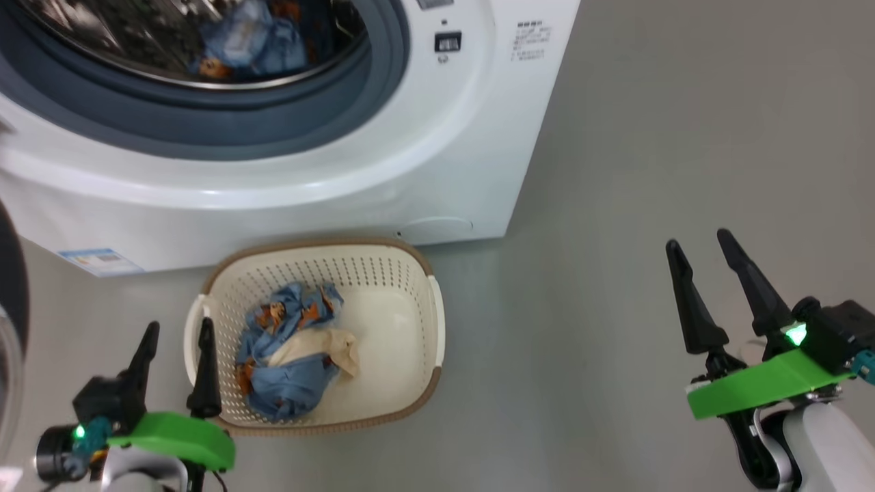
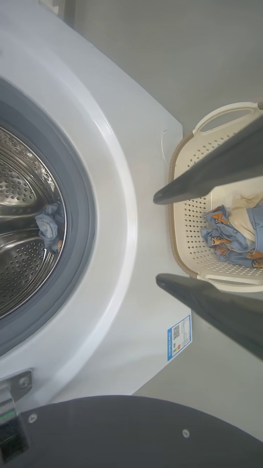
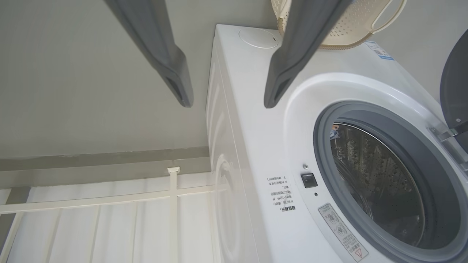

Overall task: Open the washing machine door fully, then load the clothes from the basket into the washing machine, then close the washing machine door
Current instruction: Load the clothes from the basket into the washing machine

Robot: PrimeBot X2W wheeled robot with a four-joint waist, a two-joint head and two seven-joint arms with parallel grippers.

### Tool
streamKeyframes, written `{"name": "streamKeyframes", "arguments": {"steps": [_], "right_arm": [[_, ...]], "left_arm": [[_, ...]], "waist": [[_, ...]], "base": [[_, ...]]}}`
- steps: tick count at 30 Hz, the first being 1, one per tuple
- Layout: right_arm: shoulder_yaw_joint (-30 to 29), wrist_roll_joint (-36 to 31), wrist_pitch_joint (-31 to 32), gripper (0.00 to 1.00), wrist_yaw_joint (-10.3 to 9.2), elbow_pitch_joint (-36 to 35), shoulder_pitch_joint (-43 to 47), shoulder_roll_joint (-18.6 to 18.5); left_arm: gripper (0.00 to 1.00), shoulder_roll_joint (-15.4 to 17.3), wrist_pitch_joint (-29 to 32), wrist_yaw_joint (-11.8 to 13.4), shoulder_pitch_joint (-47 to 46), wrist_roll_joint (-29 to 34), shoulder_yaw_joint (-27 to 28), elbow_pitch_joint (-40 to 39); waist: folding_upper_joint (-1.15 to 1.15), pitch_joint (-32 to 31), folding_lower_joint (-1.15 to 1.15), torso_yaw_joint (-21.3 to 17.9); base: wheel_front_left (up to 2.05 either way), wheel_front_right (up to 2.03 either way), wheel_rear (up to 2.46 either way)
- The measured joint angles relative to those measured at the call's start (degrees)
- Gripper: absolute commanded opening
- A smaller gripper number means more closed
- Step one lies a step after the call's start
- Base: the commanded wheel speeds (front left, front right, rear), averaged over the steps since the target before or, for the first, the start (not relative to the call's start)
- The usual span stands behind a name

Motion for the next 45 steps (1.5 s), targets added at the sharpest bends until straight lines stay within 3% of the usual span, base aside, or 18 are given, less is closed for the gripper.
{"name": "streamKeyframes", "arguments": {"steps": [12,21,26,45], "right_arm": [[1.23,-0.27,0.00,1.00,0.00,-0.42,-5.31,0.59],[3.30,-0.32,-0.01,1.00,0.00,-0.63,-8.72,0.92],[4.13,-0.32,-0.01,1.00,0.00,-1.00,-10.72,1.19],[6.81,-0.34,-0.01,1.00,0.00,-2.27,-15.97,2.63]], "left_arm": [[1.00,2.40,0.00,-0.18,-11.55,0.62,-3.69,17.38],[1.00,4.94,0.05,-0.24,-22.57,2.00,-8.95,32.99],[1.00,5.58,2.96,-0.25,-28.24,1.62,-12.99,39.29],[1.00,11.84,15.71,-0.25,-37.34,-4.07,-22.97,43.37]], "waist": [[0.00,8.01,0.00,-1.36],[0.00,14.16,0.00,-2.88],[0.00,17.38,0.00,-3.84],[0.00,28.76,0.00,-7.41]], "base": [[0.00,0.00,0.00],[0.00,0.00,0.00],[0.00,0.00,0.00],[0.00,0.00,0.00]]}}
